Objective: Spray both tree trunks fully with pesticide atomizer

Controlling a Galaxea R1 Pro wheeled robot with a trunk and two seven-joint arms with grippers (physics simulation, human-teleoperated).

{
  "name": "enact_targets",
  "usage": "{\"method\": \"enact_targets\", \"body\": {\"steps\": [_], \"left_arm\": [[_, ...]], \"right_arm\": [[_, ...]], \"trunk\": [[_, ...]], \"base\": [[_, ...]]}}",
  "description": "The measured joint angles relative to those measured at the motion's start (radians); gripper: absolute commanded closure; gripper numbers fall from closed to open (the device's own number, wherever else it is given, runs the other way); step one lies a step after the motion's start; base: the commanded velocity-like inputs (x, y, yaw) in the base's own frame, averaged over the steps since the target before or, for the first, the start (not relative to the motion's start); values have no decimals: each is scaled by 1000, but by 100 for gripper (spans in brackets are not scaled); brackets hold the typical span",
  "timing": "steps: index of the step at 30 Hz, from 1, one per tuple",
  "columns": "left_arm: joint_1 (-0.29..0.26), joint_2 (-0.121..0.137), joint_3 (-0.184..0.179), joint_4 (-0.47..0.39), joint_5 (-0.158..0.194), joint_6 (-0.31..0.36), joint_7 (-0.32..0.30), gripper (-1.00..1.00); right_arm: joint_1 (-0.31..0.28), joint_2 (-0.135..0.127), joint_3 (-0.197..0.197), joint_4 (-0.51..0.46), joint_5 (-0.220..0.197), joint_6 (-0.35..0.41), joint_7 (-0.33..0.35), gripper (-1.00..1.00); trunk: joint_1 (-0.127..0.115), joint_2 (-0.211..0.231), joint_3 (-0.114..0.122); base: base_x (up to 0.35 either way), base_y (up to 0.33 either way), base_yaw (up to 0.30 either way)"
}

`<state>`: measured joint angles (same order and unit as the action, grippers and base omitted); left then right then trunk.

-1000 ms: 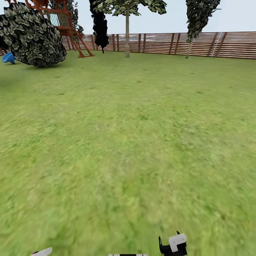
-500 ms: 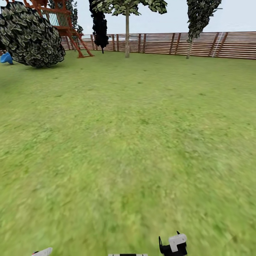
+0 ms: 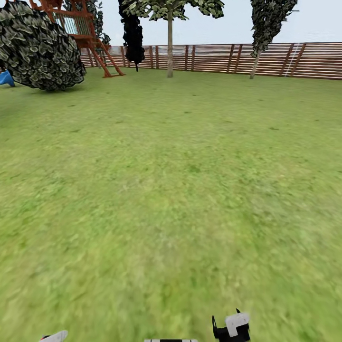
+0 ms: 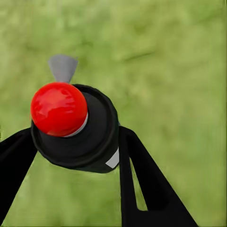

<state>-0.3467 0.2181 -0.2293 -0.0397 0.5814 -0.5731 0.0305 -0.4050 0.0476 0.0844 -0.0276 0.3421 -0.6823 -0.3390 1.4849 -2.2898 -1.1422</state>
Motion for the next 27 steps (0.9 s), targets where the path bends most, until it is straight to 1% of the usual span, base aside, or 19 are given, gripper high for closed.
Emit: {"method": "enact_targets", "body": {"steps": [9,15,27], "left_arm": [[0,4,-3,0,-2,2,3,100],[0,-3,-3,1,-6,1,3,100],[0,-5,-4,1,-6,3,5,100]], "right_arm": [[0,0,0,0,0,0,0,-100],[0,0,0,0,0,0,0,-100],[0,0,0,0,0,0,0,-100]], "trunk": [[0,0,0],[0,0,0],[0,0,0]], "base": [[340,0,0],[340,0,0],[340,0,0]]}}
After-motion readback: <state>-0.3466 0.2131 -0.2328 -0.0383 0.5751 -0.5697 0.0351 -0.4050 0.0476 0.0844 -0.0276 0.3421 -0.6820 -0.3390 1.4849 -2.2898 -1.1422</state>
